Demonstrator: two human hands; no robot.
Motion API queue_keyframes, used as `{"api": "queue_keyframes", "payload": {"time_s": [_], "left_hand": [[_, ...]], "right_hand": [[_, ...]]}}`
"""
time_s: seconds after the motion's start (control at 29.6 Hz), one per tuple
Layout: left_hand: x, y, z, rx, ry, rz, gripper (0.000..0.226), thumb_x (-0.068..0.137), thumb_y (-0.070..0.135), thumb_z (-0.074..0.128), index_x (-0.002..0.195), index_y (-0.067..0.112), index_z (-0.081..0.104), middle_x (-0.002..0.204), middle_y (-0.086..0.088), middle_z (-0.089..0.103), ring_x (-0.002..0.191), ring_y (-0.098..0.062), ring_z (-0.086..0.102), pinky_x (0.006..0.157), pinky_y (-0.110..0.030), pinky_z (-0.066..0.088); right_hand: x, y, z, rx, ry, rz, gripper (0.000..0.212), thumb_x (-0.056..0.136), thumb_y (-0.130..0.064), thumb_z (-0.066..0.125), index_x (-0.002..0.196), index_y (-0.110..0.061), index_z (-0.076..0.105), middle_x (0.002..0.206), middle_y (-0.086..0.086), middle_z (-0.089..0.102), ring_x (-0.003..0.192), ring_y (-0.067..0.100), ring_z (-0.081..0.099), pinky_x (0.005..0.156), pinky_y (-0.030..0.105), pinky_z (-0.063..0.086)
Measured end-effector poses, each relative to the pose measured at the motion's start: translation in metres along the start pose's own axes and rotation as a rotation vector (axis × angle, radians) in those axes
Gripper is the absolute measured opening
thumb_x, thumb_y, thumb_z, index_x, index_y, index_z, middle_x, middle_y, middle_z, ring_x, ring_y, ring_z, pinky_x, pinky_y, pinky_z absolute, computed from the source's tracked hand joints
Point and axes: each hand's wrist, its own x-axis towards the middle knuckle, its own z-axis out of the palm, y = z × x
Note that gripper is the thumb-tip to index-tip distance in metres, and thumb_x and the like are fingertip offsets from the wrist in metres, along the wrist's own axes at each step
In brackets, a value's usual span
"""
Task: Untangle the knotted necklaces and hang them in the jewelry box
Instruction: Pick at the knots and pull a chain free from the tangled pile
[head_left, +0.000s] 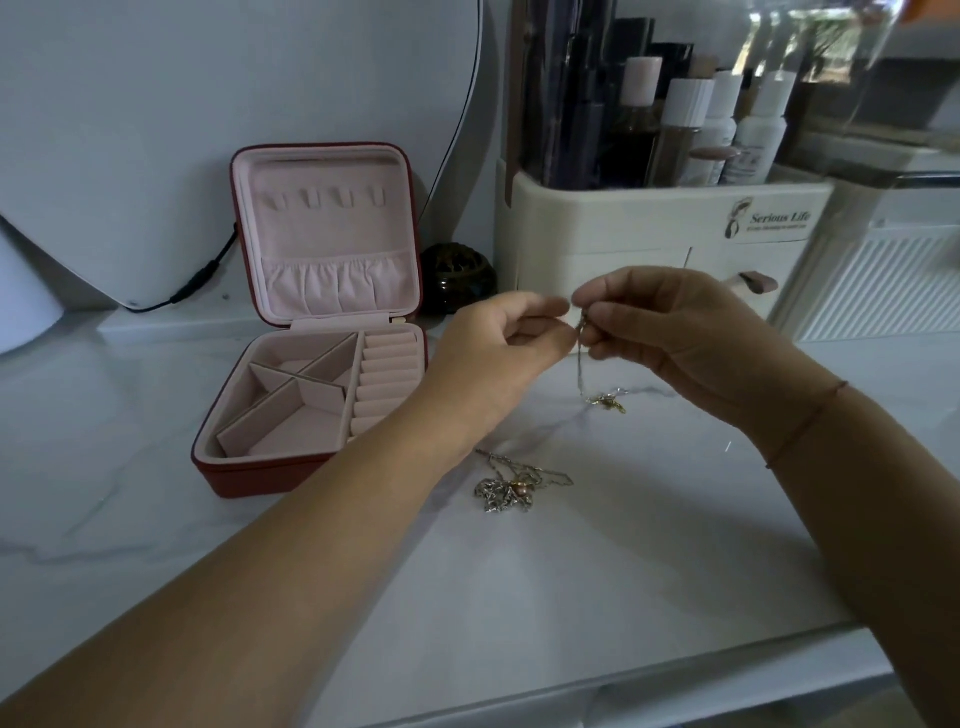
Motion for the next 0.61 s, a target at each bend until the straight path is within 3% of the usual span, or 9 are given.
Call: {"api": "queue_keyframes", "payload": {"time_s": [0.17, 0.34, 0.41, 0.61], "left_hand": [[-0.001, 0.006, -0.001, -0.179, -0.010, -0.048, 0.023, 0.086, 0.009, 0.066, 0.108, 0.015, 0.067, 0.082, 0.001, 0.074, 0.079, -0.005, 0.069, 0.073, -0.014, 0.050], [0.000, 0.008, -0.005, -0.257, 0.003, -0.124, 0.009, 0.085, 0.014, 0.067, 0.093, 0.017, 0.071, 0.083, -0.001, 0.076, 0.085, -0.012, 0.070, 0.083, -0.023, 0.051], [-0.001, 0.008, -0.006, -0.275, -0.008, -0.137, 0.009, 0.085, 0.015, 0.067, 0.092, 0.013, 0.071, 0.083, -0.003, 0.076, 0.081, -0.011, 0.069, 0.081, -0.022, 0.051], [-0.003, 0.006, -0.003, -0.266, -0.044, -0.144, 0.018, 0.088, 0.021, 0.062, 0.093, 0.006, 0.071, 0.086, -0.006, 0.075, 0.083, -0.012, 0.068, 0.083, -0.023, 0.052]], "right_hand": [[0.012, -0.025, 0.003, -0.233, -0.127, 0.038, 0.024, 0.075, -0.019, 0.064, 0.091, -0.001, 0.065, 0.070, 0.008, 0.068, 0.062, 0.013, 0.063, 0.057, 0.019, 0.051], [0.027, -0.037, 0.010, -0.437, -0.075, -0.023, 0.041, 0.071, -0.035, 0.067, 0.082, 0.005, 0.062, 0.062, 0.011, 0.061, 0.048, 0.015, 0.051, 0.045, 0.020, 0.042], [0.028, -0.031, 0.012, -0.416, -0.039, -0.044, 0.048, 0.070, -0.037, 0.068, 0.083, 0.009, 0.060, 0.057, 0.008, 0.057, 0.045, 0.015, 0.045, 0.042, 0.020, 0.036], [0.024, -0.018, 0.012, -0.252, 0.051, -0.064, 0.031, 0.074, -0.033, 0.068, 0.077, -0.003, 0.061, 0.048, -0.001, 0.050, 0.042, 0.011, 0.035, 0.039, 0.019, 0.029]]}}
